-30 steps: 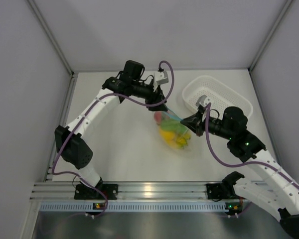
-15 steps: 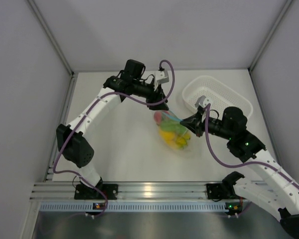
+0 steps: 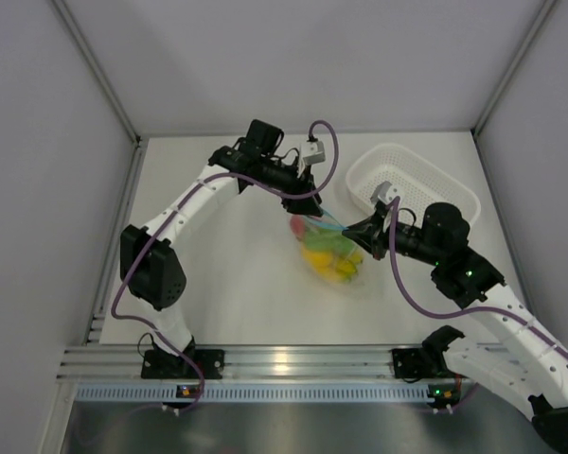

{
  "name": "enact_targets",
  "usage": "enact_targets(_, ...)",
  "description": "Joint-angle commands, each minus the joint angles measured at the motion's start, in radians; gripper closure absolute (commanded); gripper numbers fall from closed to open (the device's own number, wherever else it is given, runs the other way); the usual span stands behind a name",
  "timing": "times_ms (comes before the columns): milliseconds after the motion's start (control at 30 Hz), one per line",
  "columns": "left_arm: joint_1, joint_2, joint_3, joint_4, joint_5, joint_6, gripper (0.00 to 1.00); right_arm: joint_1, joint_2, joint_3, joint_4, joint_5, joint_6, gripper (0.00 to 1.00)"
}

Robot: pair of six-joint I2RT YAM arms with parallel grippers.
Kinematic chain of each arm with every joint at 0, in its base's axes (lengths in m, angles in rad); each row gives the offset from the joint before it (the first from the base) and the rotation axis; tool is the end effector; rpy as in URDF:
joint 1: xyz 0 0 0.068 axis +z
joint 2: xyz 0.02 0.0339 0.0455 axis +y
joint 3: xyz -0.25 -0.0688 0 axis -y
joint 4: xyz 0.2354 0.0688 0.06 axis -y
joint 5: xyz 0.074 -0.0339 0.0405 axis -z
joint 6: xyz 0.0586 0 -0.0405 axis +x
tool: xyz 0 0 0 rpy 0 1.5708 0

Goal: Open the zip-top bag and remove the fake food

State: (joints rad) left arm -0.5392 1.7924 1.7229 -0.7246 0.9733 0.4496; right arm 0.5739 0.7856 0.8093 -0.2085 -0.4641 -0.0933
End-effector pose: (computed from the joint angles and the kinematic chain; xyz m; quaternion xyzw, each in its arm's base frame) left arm 0.3089 -0.2413 0.3246 0.5441 0.6361 -0.4474 0.3150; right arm 0.1549 0.1314 0.3326 -0.3840 0.6593 0.3198 0.5618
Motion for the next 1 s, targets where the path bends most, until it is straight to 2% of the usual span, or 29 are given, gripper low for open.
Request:
enact_targets(0,0.002,0.022,0.001,0.022,0.025,0.029,0.50,0.012,-0.014,0.007,0.052,-0.008,0.000,1.00)
enact_targets(100,0.002,0.033,0.012,0.022,0.018,0.015,0.53,0.012,-0.005,0.007,0.055,-0.010,0.000,1.00)
enact_targets(333,0.002,0.024,0.026,0.022,-0.018,-0.002,0.67,0.012,0.000,-0.001,0.060,0.010,0.000,1.00)
enact_targets(367,0.002,0.019,0.021,0.022,-0.018,-0.002,0.75,0.014,0.000,0.001,0.061,0.008,0.000,1.00)
enact_targets(467,0.004,0.010,0.020,0.022,-0.012,-0.005,0.85,0.012,-0.009,-0.007,0.075,0.012,0.006,1.00)
enact_targets(500,0.002,0.007,0.018,0.022,-0.013,-0.008,0.98,0.012,-0.012,-0.009,0.078,0.018,0.007,1.00)
enact_targets(800,0.004,-0.048,0.015,0.022,-0.059,-0.052,1.00,0.012,-0.016,-0.018,0.083,0.051,0.004,1.00)
enact_targets(967,0.001,-0.108,0.008,0.034,-0.215,-0.139,1.00,0.012,-0.014,-0.021,0.080,0.073,0.000,1.00)
